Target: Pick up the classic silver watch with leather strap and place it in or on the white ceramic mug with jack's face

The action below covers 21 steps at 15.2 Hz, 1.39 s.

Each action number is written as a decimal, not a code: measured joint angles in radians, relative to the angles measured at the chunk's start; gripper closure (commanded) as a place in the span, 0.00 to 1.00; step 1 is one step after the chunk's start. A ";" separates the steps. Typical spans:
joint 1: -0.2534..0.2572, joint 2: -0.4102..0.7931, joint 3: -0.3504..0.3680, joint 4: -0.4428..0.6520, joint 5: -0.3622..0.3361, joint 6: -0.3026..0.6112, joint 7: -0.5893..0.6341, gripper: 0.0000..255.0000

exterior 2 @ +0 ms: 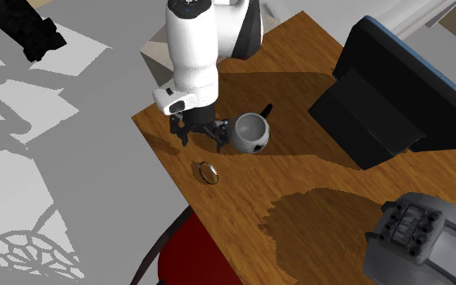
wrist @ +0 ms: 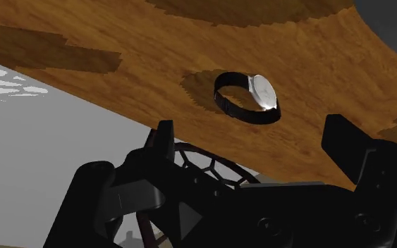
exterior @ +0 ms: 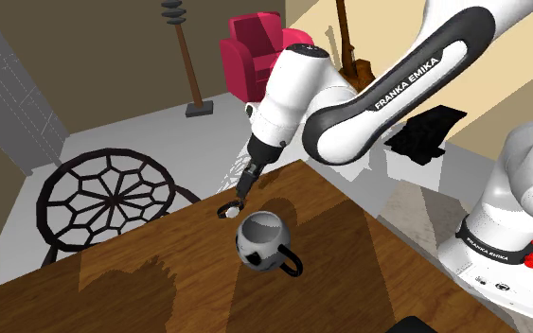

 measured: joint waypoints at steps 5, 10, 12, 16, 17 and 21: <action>0.027 0.177 0.009 0.114 -0.254 0.102 0.168 0.00; 0.074 0.266 -0.037 0.157 -0.381 0.146 0.264 0.00; 0.094 0.300 -0.061 0.176 -0.422 0.160 0.297 0.00; 0.106 0.322 -0.077 0.188 -0.444 0.169 0.312 0.00; 0.107 0.323 -0.077 0.189 -0.445 0.169 0.313 0.00; 0.107 0.324 -0.078 0.190 -0.446 0.169 0.314 1.00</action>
